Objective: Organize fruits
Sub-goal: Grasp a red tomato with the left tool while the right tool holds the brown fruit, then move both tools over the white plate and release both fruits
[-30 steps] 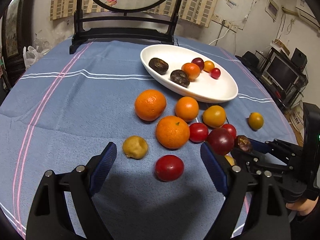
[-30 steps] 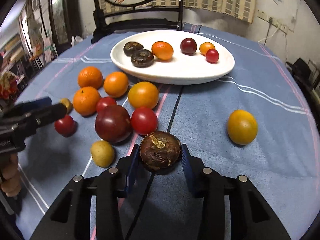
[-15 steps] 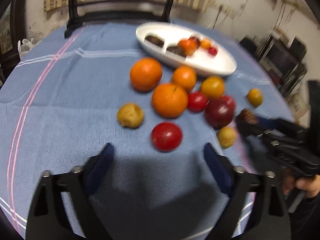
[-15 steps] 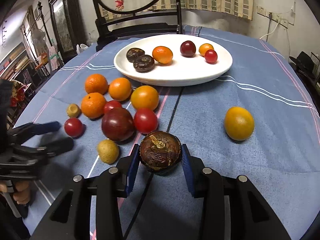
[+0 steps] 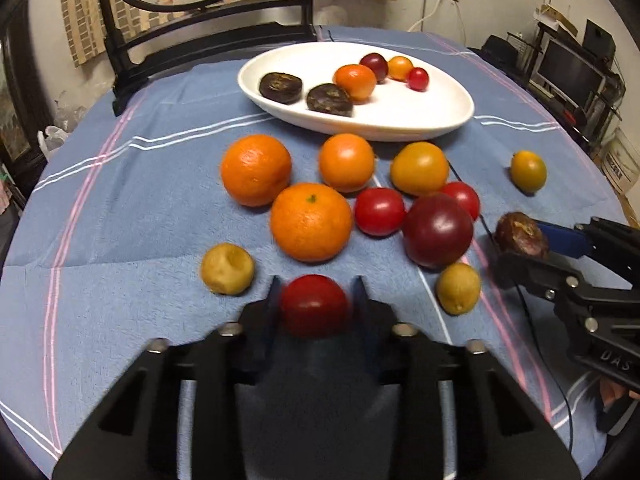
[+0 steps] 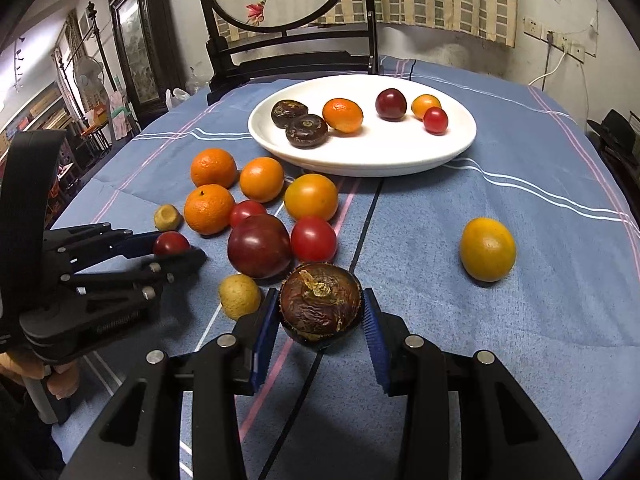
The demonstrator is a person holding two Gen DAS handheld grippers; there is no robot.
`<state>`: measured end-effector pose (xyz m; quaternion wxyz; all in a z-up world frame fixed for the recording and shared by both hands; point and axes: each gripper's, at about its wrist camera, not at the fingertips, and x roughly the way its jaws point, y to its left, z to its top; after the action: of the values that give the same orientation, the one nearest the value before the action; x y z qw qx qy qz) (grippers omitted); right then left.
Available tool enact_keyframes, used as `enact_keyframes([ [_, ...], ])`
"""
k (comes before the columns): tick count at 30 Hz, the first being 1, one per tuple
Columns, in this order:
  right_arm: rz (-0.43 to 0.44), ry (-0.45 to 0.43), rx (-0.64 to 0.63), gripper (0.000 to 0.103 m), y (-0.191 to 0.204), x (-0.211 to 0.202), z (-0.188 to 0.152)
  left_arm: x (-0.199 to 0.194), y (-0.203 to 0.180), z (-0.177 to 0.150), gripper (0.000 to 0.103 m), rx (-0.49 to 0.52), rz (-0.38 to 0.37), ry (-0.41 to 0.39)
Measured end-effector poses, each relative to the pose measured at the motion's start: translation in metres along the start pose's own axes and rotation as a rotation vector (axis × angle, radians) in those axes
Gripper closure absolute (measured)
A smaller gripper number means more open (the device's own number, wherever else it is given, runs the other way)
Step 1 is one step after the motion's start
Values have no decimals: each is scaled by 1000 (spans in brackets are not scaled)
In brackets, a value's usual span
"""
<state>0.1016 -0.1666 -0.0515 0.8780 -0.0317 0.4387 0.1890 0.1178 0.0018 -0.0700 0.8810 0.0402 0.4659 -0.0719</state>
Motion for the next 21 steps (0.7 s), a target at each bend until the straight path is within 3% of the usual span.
enact_keyframes([
  [4, 3, -3, 9, 61, -2, 0, 0, -5, 3, -2, 72, -21, -38, 7],
  [10, 7, -31, 28, 61, -5, -5, 1, -35, 4, 3, 72, -22, -69, -49],
  [17, 13, -112, 62, 61, -6, -26, 15, -47, 7, 35, 72, -4, -98, -83],
  [21, 8, -133, 31, 62, -7, -34, 42, -40, 5, 63, 72, 5, -103, -88],
])
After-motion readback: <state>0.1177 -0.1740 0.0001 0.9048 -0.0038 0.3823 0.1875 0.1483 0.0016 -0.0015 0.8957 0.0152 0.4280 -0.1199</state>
